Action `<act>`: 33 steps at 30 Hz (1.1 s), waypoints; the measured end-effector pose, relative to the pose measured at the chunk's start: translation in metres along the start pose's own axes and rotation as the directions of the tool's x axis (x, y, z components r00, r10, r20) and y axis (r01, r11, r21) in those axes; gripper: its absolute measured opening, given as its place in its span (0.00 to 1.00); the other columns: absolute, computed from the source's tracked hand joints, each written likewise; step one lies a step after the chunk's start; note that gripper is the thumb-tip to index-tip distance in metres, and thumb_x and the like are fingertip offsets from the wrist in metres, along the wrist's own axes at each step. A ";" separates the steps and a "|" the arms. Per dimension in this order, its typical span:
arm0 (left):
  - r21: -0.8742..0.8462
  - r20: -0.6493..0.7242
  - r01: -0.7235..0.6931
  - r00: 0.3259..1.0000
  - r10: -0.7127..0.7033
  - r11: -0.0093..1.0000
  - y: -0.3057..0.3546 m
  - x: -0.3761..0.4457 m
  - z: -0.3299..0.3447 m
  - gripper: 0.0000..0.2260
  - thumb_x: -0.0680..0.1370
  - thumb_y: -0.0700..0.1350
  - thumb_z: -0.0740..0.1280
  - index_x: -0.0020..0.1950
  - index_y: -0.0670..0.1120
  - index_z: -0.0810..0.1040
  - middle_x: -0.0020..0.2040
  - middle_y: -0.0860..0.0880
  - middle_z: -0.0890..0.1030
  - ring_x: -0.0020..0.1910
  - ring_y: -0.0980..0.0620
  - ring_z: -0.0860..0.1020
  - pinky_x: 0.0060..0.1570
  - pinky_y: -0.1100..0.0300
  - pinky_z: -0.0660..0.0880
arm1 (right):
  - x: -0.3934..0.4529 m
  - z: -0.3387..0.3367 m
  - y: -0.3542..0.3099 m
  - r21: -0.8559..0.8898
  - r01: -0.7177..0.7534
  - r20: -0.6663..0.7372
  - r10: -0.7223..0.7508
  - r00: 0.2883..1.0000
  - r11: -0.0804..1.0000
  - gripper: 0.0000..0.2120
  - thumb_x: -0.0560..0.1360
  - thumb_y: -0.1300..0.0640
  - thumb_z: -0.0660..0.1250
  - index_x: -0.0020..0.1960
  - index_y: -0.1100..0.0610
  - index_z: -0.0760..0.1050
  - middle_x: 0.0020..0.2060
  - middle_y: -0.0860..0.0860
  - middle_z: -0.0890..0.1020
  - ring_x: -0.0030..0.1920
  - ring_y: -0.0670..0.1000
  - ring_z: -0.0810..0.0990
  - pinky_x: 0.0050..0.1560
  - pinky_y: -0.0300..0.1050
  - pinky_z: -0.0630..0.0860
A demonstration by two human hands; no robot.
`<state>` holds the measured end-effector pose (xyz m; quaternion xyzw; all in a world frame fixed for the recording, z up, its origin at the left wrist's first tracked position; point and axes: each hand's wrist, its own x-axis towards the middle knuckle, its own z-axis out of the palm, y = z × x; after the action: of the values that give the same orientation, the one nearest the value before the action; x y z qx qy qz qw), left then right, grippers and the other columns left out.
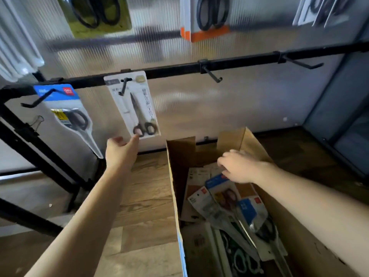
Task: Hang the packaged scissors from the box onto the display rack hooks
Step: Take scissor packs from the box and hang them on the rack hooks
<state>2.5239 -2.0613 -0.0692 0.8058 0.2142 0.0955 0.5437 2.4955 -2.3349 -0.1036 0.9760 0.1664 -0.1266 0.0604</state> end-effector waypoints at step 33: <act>0.758 0.638 -0.462 0.670 -0.379 0.459 -0.091 -0.055 0.176 0.07 0.78 0.41 0.62 0.55 0.47 0.72 0.45 0.49 0.70 0.42 0.53 0.72 0.42 0.60 0.71 | 0.047 0.141 0.028 0.402 -0.257 0.221 0.179 0.959 0.879 0.21 0.77 0.51 0.58 0.70 0.45 0.62 0.66 0.56 0.67 0.65 0.59 0.66 0.60 0.55 0.69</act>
<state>2.5210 -2.2038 -0.2170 0.9330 -0.0319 -0.3506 0.0746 2.5157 -2.3695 -0.2491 0.9627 0.0172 -0.2387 -0.1263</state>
